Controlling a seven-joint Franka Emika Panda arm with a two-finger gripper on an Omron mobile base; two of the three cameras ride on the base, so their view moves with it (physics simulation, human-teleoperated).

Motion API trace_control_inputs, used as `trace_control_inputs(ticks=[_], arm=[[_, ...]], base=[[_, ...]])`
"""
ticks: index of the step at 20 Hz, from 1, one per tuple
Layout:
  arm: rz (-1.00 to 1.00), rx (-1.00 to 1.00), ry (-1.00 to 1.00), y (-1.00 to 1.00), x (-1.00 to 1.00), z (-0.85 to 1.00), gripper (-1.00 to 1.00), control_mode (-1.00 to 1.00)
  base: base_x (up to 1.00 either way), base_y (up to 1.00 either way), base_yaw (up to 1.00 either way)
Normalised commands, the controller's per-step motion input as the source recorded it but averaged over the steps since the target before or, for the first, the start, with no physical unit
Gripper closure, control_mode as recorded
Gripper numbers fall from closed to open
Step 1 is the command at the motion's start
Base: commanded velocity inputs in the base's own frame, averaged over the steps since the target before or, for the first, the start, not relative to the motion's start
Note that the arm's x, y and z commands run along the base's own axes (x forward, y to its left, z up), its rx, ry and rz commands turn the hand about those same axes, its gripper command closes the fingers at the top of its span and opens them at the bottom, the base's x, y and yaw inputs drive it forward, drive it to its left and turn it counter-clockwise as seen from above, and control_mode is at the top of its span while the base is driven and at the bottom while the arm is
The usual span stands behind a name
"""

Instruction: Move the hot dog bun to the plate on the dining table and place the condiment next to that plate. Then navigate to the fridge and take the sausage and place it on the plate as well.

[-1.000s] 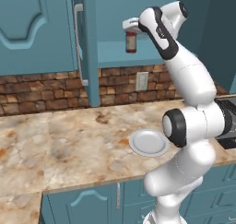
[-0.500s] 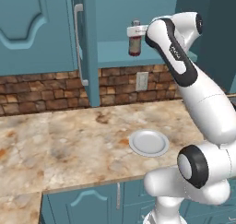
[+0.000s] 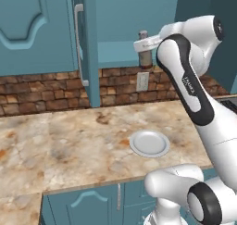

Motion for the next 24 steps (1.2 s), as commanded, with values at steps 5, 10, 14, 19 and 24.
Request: trace_control_inputs(ticks=[5,10,14,19,24], arm=[[-0.08,0.01,0.29,-0.48,-0.66,-0.55,1.00,-1.00],[-0.12,0.18,0.08,-0.36,-0.47,-0.97,1.00,-1.00],[-0.11,0.05,0.00,-0.07,-0.11,-0.65,1.00,-1.00],[-0.02,0.01,0.00,-0.07,-0.11,-0.09,1.00,1.00],[0.00,0.00,0.00,0.00,0.00,0.00,1.00,1.00]], base=[[0.00,0.00,0.00],[0.00,0.00,0.00],[0.00,0.00,0.00],[-0.37,-0.08,-0.03],[-1.00,-0.45,-0.19]])
